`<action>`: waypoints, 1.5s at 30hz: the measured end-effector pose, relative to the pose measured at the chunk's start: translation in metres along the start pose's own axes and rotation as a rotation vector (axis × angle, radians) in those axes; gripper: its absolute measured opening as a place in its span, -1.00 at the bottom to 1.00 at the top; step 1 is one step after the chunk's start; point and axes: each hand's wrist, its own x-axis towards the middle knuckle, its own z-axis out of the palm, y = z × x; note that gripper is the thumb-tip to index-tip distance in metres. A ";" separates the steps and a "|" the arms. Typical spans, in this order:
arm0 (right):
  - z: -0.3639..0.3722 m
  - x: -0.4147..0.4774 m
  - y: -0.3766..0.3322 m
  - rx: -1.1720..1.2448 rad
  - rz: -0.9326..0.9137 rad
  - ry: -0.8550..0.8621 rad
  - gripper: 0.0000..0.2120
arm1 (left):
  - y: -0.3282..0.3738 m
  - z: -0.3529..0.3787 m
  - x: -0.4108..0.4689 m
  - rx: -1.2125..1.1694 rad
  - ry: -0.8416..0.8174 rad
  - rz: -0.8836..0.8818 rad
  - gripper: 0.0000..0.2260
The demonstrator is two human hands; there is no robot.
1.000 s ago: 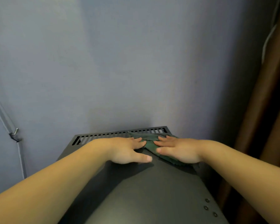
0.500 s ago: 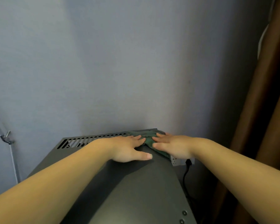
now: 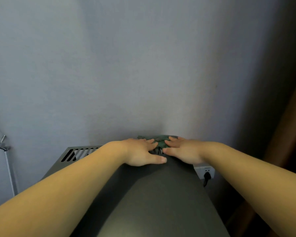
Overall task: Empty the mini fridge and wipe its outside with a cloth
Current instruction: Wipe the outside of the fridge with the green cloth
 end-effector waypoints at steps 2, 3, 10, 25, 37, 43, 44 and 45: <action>-0.001 0.005 -0.008 -0.002 0.008 0.002 -0.33 | -0.010 0.000 -0.001 -0.012 -0.002 -0.004 -0.11; -0.002 0.007 -0.014 0.000 0.005 0.003 -0.35 | -0.015 0.000 -0.002 -0.018 -0.002 -0.009 -0.10; -0.001 0.024 -0.082 -0.041 -0.089 -0.027 -0.43 | -0.075 0.004 -0.035 -0.065 0.017 -0.065 -0.13; 0.011 0.084 -0.250 -0.019 -0.257 -0.107 -0.48 | -0.229 0.033 -0.125 -0.284 0.081 -0.088 -0.14; 0.022 0.065 -0.290 -0.027 -0.263 -0.105 -0.47 | -0.262 0.069 -0.167 -0.377 0.135 -0.021 -0.10; 0.031 0.034 -0.287 -0.028 -0.266 -0.100 -0.46 | -0.254 0.079 -0.199 -0.379 0.136 0.061 -0.19; 0.032 0.029 -0.287 -0.033 -0.269 -0.098 -0.46 | -0.252 0.082 -0.204 -0.385 0.133 0.072 -0.17; 0.034 0.025 -0.287 -0.034 -0.273 -0.097 -0.46 | -0.251 0.085 -0.208 -0.398 0.135 0.080 -0.13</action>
